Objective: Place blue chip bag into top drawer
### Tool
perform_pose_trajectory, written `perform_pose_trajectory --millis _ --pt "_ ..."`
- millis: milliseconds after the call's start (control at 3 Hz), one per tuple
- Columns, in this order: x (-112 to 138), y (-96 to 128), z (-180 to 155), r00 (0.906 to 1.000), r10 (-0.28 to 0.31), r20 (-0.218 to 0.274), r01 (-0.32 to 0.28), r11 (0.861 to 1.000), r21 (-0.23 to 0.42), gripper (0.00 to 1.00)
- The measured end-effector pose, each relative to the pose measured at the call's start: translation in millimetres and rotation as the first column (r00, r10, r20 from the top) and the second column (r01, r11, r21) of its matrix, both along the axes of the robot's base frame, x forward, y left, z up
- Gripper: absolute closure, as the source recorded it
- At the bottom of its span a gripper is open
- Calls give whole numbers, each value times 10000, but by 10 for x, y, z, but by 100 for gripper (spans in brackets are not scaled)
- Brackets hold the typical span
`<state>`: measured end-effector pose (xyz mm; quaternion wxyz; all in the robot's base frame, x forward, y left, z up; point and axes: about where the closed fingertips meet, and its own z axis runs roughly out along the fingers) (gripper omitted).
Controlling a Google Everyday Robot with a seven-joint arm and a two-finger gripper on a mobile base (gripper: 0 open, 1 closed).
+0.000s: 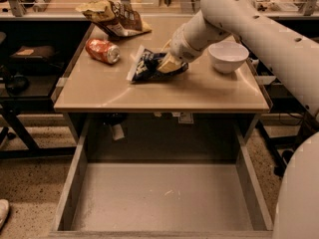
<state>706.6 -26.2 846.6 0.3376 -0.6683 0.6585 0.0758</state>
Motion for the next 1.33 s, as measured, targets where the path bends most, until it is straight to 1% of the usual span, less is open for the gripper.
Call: perform_pose_trajectory --millis 333,667,1000,1333 --pt "-318 -184 106 10000 23 57 -24 9998 219 100" --pt "-910 -502 436 9991 -62 424 39 9985 545 100" --pt "-1518 -757 683 9971 -94 755 57 9988 494 100" --pt "-2122 -852 657 9976 115 686 -109 9999 -84 100"
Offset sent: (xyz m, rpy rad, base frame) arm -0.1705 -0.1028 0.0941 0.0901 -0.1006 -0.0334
